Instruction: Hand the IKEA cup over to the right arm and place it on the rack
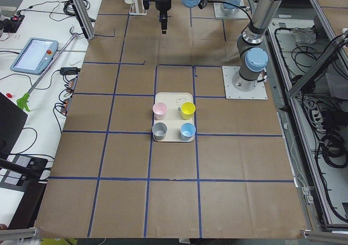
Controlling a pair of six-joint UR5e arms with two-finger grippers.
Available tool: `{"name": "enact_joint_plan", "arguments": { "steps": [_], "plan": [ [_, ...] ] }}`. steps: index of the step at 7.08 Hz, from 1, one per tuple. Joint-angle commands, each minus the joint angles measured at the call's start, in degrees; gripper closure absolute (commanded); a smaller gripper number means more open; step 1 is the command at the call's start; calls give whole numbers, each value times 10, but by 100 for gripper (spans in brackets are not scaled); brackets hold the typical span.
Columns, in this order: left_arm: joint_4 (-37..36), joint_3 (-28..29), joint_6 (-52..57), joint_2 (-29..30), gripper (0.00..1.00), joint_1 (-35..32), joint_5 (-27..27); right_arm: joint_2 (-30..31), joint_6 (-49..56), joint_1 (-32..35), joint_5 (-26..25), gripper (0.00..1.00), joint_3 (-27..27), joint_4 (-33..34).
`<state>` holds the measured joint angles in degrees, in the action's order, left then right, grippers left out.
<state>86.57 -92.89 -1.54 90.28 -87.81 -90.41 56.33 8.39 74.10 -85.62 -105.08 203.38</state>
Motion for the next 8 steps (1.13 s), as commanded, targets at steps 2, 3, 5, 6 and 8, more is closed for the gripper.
{"name": "enact_joint_plan", "arguments": {
  "steps": [2,3,5,6,8],
  "plan": [
    [-17,0,1,2,0,-1,0,8,1,0,2,0,0,-1],
    [-18,-1,2,2,0,-1,0,9,0,0,1,0,2,-5],
    [-18,-1,3,2,0,-1,0,17,1,0,2,0,17,-10],
    [-18,-1,4,2,0,-1,0,38,1,2,2,0,24,-43],
    [-18,-1,7,2,0,-1,0,109,1,3,1,0,36,-169]
  ]
}}
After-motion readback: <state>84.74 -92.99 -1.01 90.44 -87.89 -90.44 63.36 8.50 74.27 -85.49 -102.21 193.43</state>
